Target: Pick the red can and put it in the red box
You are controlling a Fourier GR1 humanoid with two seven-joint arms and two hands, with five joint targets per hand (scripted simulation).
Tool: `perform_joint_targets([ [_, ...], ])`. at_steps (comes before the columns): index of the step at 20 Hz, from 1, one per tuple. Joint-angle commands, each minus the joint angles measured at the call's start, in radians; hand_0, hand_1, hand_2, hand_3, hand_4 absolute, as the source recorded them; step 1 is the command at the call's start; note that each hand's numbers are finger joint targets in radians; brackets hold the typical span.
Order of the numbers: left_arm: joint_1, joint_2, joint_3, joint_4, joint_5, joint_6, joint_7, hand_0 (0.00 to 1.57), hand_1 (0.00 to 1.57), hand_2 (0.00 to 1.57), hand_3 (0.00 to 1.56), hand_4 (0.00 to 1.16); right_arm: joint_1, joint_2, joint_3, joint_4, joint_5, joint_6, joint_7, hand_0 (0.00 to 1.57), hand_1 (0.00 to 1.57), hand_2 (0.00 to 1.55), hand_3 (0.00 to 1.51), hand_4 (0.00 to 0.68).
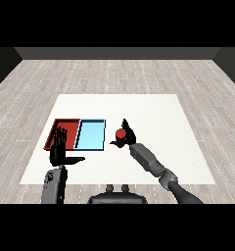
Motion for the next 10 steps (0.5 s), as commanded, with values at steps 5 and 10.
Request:
perform_joint_targets([
  [5,-0.026,0.026,0.023,-0.062,0.033,0.003,0.075,0.00,0.00,0.00,0.00,0.00,-0.072,0.000,0.117,-0.039,-0.157,-0.178,0.083,0.00,0.00,0.00,0.00,0.000],
  [10,0.017,-0.032,-0.032,-0.027,-0.020,0.026,0.025,0.00,0.00,0.00,0.00,0.00,-0.077,0.000,0.167,0.063,-0.112,-0.348,0.147,1.50,1.50,1.46,1.41,0.534],
])
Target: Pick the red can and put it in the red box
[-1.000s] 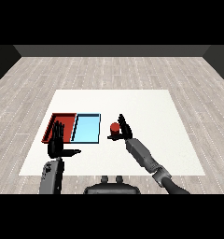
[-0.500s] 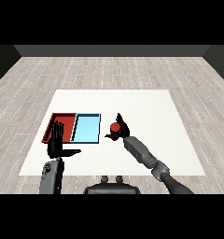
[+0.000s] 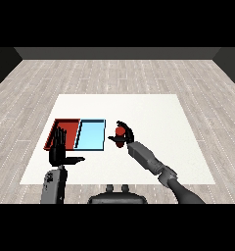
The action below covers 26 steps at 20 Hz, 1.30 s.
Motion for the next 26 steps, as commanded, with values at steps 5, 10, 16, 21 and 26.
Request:
perform_joint_targets([
  [5,-0.001,-0.017,-0.017,-0.011,-0.026,0.025,-0.005,0.00,0.00,0.00,0.00,0.00,-0.069,0.000,0.100,0.097,-0.005,-0.163,0.124,1.48,1.48,1.46,1.41,0.514],
  [10,-0.012,-0.006,-0.006,0.044,-0.031,0.016,-0.026,0.00,0.00,0.00,0.00,0.00,-0.035,0.000,0.176,0.104,0.003,-0.195,0.165,1.50,1.50,1.48,1.42,0.519],
  [16,-0.045,0.006,0.013,0.098,-0.007,-0.010,-0.057,0.00,0.00,0.00,0.00,0.00,-0.058,0.000,0.183,0.037,-0.034,-0.225,0.097,1.48,1.48,1.45,1.38,0.534],
  [21,-0.023,-0.026,-0.035,0.052,-0.036,0.002,-0.057,0.00,0.00,0.00,0.00,0.00,-0.092,0.000,0.142,0.014,-0.008,-0.231,0.039,1.51,1.51,1.45,1.39,0.586],
  [26,0.011,-0.027,-0.060,-0.026,-0.050,0.018,0.012,0.00,0.00,0.00,0.00,0.00,-0.043,-0.035,0.098,-0.092,0.110,-0.233,0.061,1.51,1.51,1.45,1.39,0.572],
])
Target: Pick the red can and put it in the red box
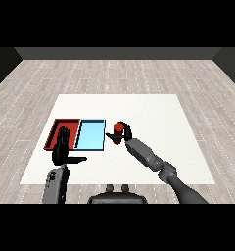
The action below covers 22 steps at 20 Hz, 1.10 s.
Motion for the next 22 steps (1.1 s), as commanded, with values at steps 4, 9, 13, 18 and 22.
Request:
perform_joint_targets([
  [4,0.054,-0.028,-0.084,-0.067,-0.061,0.010,0.018,0.00,0.00,0.00,0.00,0.00,0.057,-0.195,0.015,-0.338,0.093,-0.081,0.092,1.52,1.52,1.46,1.38,0.557],
  [9,0.041,-0.034,-0.142,-0.116,-0.028,-0.025,0.156,0.00,0.00,0.00,0.00,0.00,0.128,-0.290,0.030,-0.579,0.162,-0.149,0.132,1.53,1.53,1.46,1.39,0.580],
  [13,0.010,-0.060,-0.235,-0.167,-0.062,0.023,0.259,0.00,0.00,0.00,0.00,0.00,0.175,-0.390,0.014,-0.753,0.206,-0.203,0.198,1.52,1.52,1.47,1.40,0.568],
  [18,0.014,-0.060,-0.295,-0.149,-0.084,0.087,0.246,0.00,0.00,0.00,0.00,0.00,0.190,-0.389,-0.084,-0.739,0.298,-0.114,0.255,1.52,1.52,1.47,1.40,0.568],
  [22,-0.049,-0.061,-0.354,-0.174,-0.106,0.143,0.365,0.00,0.00,0.00,0.00,0.00,0.274,-0.488,-0.053,-0.988,0.366,-0.231,0.323,1.50,1.50,1.46,1.40,0.581],
])
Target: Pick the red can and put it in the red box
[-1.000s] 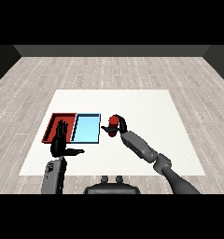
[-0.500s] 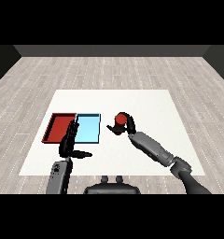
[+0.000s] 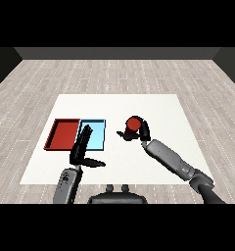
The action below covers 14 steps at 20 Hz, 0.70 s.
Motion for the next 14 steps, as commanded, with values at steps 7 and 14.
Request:
perform_joint_targets([
  [7,-0.117,-0.002,-0.131,0.103,-0.028,0.113,0.075,0.00,0.00,0.00,0.00,0.00,0.159,-0.101,-0.114,-0.257,0.133,0.031,0.061,1.51,1.51,1.46,1.39,0.578],
  [14,-0.308,-0.002,-0.199,0.169,0.008,0.228,0.233,0.00,0.00,0.00,0.00,0.00,0.166,-0.099,-0.120,-0.379,0.267,-0.009,0.168,1.50,1.50,1.46,1.39,0.562],
])
